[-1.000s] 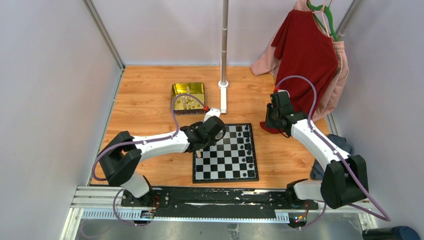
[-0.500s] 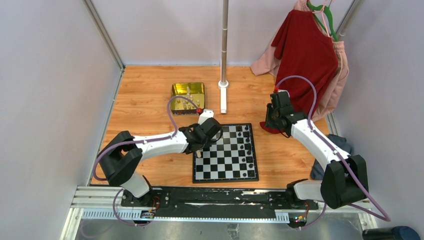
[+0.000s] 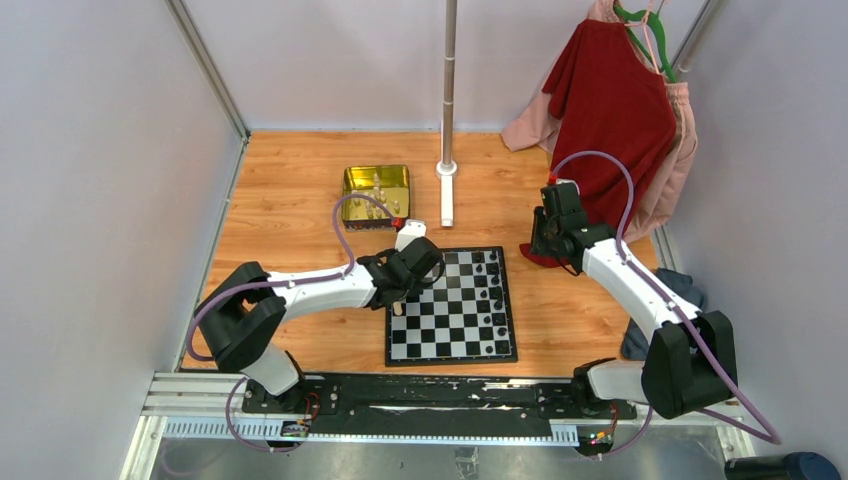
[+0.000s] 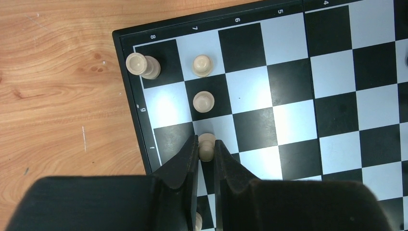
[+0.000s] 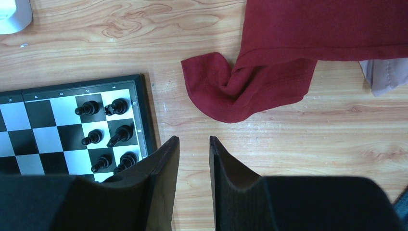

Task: Set up the chess pieces on the board
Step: Place the chess piece on the chessboard, then pick up the chess piece from the storage box.

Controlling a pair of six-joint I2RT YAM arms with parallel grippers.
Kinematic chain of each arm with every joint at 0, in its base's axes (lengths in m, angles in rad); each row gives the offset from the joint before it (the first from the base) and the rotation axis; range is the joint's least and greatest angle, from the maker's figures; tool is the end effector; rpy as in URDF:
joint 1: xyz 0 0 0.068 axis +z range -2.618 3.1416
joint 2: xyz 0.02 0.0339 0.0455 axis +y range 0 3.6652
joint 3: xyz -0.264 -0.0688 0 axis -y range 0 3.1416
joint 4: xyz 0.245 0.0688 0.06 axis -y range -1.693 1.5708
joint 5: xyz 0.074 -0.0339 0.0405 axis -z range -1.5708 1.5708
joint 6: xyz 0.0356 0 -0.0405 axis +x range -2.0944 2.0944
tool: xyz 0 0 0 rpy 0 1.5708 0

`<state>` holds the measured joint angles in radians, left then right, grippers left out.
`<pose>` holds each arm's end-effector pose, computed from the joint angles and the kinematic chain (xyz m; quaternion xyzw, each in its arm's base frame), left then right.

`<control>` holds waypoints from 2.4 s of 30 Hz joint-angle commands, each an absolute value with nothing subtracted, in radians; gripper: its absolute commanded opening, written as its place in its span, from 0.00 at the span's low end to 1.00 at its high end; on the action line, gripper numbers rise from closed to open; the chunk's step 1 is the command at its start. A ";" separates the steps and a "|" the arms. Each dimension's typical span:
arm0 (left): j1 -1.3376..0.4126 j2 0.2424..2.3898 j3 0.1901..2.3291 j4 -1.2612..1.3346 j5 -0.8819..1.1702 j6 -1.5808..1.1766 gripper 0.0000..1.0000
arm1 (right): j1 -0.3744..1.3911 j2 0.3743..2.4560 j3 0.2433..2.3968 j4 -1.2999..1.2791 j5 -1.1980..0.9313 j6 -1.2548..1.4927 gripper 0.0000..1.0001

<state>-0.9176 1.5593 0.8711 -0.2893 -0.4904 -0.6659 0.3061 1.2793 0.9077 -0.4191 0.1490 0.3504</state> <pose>0.1976 -0.2306 0.1808 0.0460 0.9293 -0.0387 0.3644 0.2600 0.0766 0.2557 0.0487 0.9215 0.0571 0.3811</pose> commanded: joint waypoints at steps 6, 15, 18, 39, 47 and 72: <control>-0.910 1.545 0.868 -0.232 -0.496 -0.675 0.00 | 0.305 1.249 0.896 -0.441 0.155 0.341 0.34; -0.910 1.556 0.881 -0.237 -0.492 -0.676 0.00 | 0.305 1.247 0.893 -0.439 0.155 0.339 0.34; -0.910 1.561 0.882 -0.240 -0.486 -0.681 0.01 | 0.305 1.247 0.893 -0.439 0.154 0.339 0.34; -0.910 1.578 0.907 -0.281 -0.494 -0.691 0.23 | 0.305 1.221 0.874 -0.433 0.150 0.338 0.34; -0.910 1.583 0.914 -0.290 -0.495 -0.690 0.27 | 0.305 1.212 0.868 -0.433 0.150 0.339 0.34; -0.950 1.400 1.075 -0.497 -0.605 -0.679 0.44 | 0.305 1.195 0.867 -0.423 0.142 0.346 0.34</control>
